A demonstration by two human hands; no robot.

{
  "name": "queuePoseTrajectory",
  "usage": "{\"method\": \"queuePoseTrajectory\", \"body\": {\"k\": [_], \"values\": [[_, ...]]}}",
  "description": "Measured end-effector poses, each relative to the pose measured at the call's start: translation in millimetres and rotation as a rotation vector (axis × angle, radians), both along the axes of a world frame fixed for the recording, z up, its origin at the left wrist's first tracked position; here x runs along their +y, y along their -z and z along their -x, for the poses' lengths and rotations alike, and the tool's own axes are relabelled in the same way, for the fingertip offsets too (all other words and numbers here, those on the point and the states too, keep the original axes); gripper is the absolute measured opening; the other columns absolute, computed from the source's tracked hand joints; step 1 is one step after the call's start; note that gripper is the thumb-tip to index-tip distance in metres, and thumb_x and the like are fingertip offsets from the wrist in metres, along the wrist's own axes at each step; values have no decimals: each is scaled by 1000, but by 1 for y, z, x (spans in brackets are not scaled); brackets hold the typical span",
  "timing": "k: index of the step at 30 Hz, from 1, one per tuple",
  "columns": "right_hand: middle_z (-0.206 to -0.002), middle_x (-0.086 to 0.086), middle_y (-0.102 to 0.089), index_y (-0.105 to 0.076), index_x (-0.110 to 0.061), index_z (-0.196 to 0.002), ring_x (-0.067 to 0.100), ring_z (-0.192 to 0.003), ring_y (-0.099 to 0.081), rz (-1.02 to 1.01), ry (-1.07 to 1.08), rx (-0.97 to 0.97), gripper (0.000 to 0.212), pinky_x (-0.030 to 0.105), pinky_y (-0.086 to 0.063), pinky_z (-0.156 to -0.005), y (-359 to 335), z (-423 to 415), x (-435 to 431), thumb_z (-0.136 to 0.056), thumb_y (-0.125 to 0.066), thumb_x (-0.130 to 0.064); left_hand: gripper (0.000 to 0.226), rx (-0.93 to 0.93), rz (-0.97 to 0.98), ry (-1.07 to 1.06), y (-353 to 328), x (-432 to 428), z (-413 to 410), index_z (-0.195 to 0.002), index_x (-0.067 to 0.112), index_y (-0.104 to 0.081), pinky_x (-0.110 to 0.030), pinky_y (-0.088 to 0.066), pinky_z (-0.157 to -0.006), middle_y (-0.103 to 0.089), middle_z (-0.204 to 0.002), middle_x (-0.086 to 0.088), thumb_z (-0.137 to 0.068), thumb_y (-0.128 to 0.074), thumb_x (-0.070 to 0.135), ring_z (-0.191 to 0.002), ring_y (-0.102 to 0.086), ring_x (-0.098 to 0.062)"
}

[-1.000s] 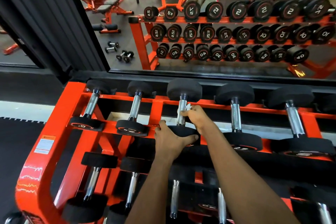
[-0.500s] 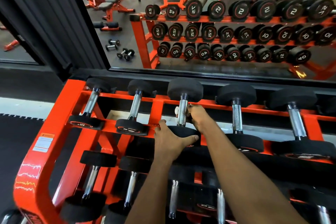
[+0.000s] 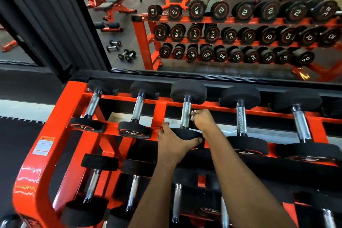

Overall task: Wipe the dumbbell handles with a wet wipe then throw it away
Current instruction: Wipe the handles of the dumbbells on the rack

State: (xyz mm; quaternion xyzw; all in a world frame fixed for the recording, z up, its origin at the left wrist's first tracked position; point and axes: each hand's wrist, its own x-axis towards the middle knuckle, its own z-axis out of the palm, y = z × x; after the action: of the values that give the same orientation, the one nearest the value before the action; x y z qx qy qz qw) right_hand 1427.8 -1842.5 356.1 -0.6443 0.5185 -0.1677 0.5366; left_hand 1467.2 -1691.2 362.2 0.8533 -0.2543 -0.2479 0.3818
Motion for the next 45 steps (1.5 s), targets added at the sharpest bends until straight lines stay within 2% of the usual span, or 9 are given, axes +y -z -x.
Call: {"method": "queuePoseTrajectory", "body": {"k": [3,7,9,18,23,28,31,41,45], "values": [[-55,1,-44,-43,-14,-56,16,-56,-37,142,-131,84,41,32,-31,-57,9,19,-3,-96,-54,-16,132,-9,1,4,1,-1,-1,-148,17,-25,-38,-44,-104,-41,-141,-8,-44,-88,70,-131,-41,-27],[-76,12,-63,-59,-10,-68,28,-73,-63,65,87,-49,29,40,-57,-67,2,12,-1,-96,-54,-15,136,1,-15,5,1,-2,3,-149,16,-24,-42,-44,-107,-41,-142,-10,-42,-87,71,-132,-42,-29],[-66,5,-55,-53,-13,-61,28,-68,-57,145,143,-62,35,34,-51,-61,-9,-4,-2,-97,-53,-13,139,17,-22,6,-1,-1,3,-150,15,-23,-43,-44,-107,-40,-144,-10,-41,-86,72,-133,-41,-30],[-66,6,-60,-57,-12,-61,23,-66,-55,308,-286,205,33,30,-42,-56,-22,31,23,-94,-54,-11,143,-11,-21,-7,-1,-1,2,-150,13,-23,-45,-46,-105,-43,-143,-13,-37,-84,75,-130,-45,-32],[-104,14,-73,-74,-9,-106,29,-97,-66,613,-271,50,33,29,-50,-82,-51,13,13,-90,-47,4,141,0,-1,-13,-1,-1,2,-149,12,-25,-48,-44,-108,-43,-142,-14,-38,-86,74,-131,-43,-33],[-125,9,-65,-64,-19,-127,31,-111,-63,931,-821,521,41,39,-50,-93,-49,-6,-8,-92,-50,-4,143,7,2,-12,1,-1,1,-150,12,-23,-49,-43,-109,-43,-142,-14,-38,-85,75,-132,-44,-35],[-141,1,-56,-64,-20,-128,25,-130,-52,1020,-1024,571,42,39,-37,-111,-39,-3,-16,-91,-54,-3,142,15,17,-12,1,-1,0,-149,13,-23,-48,-43,-109,-43,-141,-13,-37,-85,74,-131,-44,-33],[-114,-3,-72,-74,-18,-110,13,-107,-65,669,-961,372,31,31,-50,-96,-50,20,9,-93,-53,-4,136,29,10,7,-4,5,1,-145,10,-25,-45,-45,-103,-43,-140,-15,-42,-89,70,-128,-45,-34],[-103,2,-71,-74,-7,-103,10,-94,-66,321,-556,49,27,21,-54,-84,-64,51,15,-100,-48,-6,137,-1,8,-19,-4,5,-3,-146,10,-24,-46,-43,-104,-44,-141,-17,-42,-88,72,-129,-45,-36]]}}
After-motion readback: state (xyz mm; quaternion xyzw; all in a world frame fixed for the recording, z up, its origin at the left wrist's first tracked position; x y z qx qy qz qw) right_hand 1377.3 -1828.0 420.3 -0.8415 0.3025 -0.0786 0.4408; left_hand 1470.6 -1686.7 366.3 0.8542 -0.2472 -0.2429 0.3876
